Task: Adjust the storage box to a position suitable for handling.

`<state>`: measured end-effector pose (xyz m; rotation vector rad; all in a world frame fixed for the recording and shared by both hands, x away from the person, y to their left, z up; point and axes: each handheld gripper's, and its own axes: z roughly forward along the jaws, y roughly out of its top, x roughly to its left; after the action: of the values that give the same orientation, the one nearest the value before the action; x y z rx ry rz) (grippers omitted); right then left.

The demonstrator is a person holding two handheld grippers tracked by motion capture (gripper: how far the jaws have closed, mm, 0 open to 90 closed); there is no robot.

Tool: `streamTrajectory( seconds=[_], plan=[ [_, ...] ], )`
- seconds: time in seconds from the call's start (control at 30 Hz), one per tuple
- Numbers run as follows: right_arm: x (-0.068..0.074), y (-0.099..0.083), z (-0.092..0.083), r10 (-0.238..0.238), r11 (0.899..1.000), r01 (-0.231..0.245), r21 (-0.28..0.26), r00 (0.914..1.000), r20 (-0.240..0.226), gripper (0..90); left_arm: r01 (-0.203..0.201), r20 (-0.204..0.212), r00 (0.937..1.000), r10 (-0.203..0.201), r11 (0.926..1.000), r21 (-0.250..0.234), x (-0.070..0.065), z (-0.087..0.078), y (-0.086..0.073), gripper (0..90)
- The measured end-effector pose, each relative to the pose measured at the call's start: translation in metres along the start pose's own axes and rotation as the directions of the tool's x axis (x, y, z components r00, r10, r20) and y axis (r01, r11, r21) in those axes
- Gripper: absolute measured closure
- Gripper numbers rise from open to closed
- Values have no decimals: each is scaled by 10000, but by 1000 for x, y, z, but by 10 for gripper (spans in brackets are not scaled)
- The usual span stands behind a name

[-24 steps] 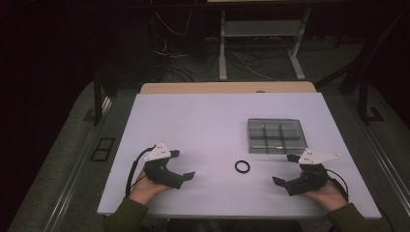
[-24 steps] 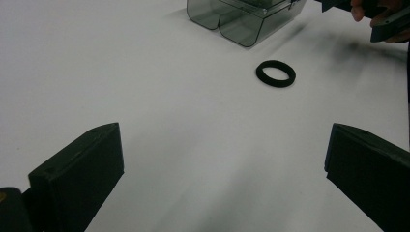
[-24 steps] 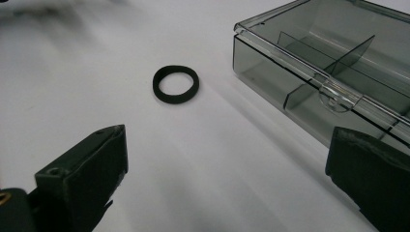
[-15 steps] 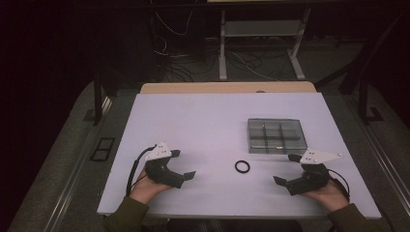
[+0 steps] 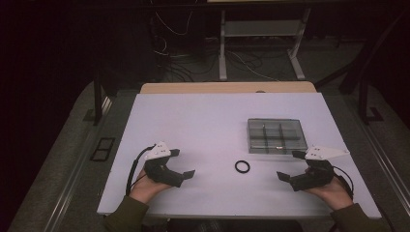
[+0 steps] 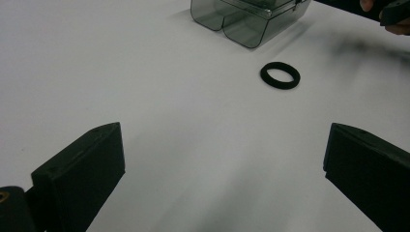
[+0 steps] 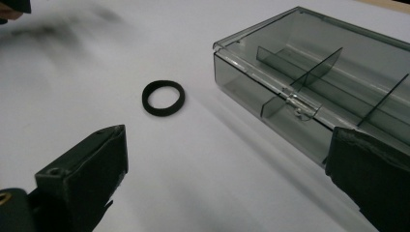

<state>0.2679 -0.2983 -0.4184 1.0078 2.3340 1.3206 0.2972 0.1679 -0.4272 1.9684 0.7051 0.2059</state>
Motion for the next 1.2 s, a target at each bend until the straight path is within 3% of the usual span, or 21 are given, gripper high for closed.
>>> streamTrajectory(
  seconds=[0.47,0.97,1.2],
  plan=[
    [-13,8,-4,183,9993,-182,-340,9998,23,53,76,-34,10000,-75,9999,106,-2,1,-1,0],
    [-33,20,-9,332,9979,-307,-579,9985,428,61,62,-94,9999,-61,9998,182,-2,2,-1,0],
    [-39,25,-7,329,9980,-305,-546,9985,432,131,31,-111,9999,-28,9998,214,-2,2,-1,0]
  ],
)
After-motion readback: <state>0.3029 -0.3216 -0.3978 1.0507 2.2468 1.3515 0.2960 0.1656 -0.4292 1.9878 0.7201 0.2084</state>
